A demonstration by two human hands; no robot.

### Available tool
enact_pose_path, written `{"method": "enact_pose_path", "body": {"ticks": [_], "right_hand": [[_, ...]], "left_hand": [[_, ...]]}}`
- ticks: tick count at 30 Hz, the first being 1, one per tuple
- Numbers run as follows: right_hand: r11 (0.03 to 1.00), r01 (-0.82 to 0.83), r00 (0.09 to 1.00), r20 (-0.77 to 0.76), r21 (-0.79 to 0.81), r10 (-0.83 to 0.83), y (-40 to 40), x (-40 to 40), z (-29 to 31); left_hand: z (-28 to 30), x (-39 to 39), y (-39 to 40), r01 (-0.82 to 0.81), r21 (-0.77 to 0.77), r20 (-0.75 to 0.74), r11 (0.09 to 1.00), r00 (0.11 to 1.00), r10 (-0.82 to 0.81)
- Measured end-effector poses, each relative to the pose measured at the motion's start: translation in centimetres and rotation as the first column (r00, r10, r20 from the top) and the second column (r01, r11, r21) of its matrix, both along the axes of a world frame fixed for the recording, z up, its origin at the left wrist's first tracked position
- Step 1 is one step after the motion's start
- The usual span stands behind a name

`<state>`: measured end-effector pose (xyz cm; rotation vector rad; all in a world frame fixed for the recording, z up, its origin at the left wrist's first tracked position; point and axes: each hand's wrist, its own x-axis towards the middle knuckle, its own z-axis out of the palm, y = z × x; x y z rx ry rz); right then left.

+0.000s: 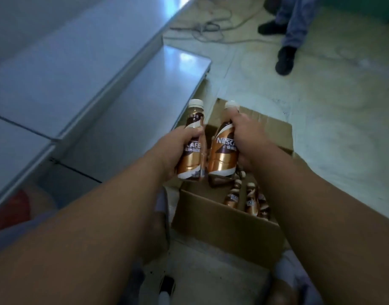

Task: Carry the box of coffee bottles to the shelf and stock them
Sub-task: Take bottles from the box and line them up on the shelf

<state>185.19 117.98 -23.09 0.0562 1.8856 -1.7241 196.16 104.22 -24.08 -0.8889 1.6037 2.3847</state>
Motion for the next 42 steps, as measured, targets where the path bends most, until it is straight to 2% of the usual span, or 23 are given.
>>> {"method": "enact_pose_path", "body": {"ticks": [3,7,11,16,21,27,31,35,37,39,42], "right_hand": [[0.990,-0.049,0.995,-0.089,-0.136,0.037,-2.8,4.8,5.9],[0.972,-0.134,0.971,-0.223,-0.194,0.090,-6.3,11.6,11.7],[0.952,-0.279,0.916,-0.332,-0.129,0.224,-9.6,15.7,15.0],[0.907,-0.421,0.798,-0.470,0.014,0.377,-14.5,16.0,15.2],[0.857,-0.507,0.709,-0.522,0.089,0.474,-20.7,12.9,13.7],[0.801,-0.589,0.607,-0.597,0.105,0.525,-28.6,8.1,13.1],[0.745,-0.658,0.524,-0.643,0.111,0.558,-33.4,6.2,13.4],[0.682,-0.718,0.435,-0.675,0.140,0.596,-37.1,5.0,12.7],[0.661,-0.725,0.357,-0.714,0.194,0.602,-38.4,4.6,11.8],[0.656,-0.720,0.305,-0.745,0.227,0.593,-39.2,4.0,11.1],[0.642,-0.707,0.202,-0.786,0.295,0.584,-40.1,3.1,11.1]], "left_hand": [[5.8,5.4,-1.6,-0.186,-0.166,-0.137,0.968,0.977,0.164],[11.6,12.9,-3.8,-0.324,-0.382,-0.269,0.865,0.935,0.231],[14.5,18.0,-6.5,-0.417,-0.510,-0.344,0.752,0.900,0.266],[15.6,19.6,-10.9,-0.496,-0.618,-0.359,0.610,0.868,0.342],[14.4,17.4,-16.3,-0.474,-0.706,-0.311,0.526,0.875,0.372],[13.6,13.2,-22.1,-0.474,-0.799,-0.309,0.371,0.852,0.423],[13.6,11.0,-24.9,-0.371,-0.894,-0.223,0.252,0.855,0.468],[13.7,9.5,-27.3,-0.291,-0.952,-0.183,0.098,0.794,0.579],[13.9,9.3,-28.2,-0.264,-0.964,-0.218,0.003,0.800,0.559],[14.3,9.1,-28.7,-0.236,-0.969,-0.238,-0.067,0.844,0.480],[14.8,9.8,-29.1,-0.147,-0.980,-0.189,-0.136,0.901,0.389]]}}
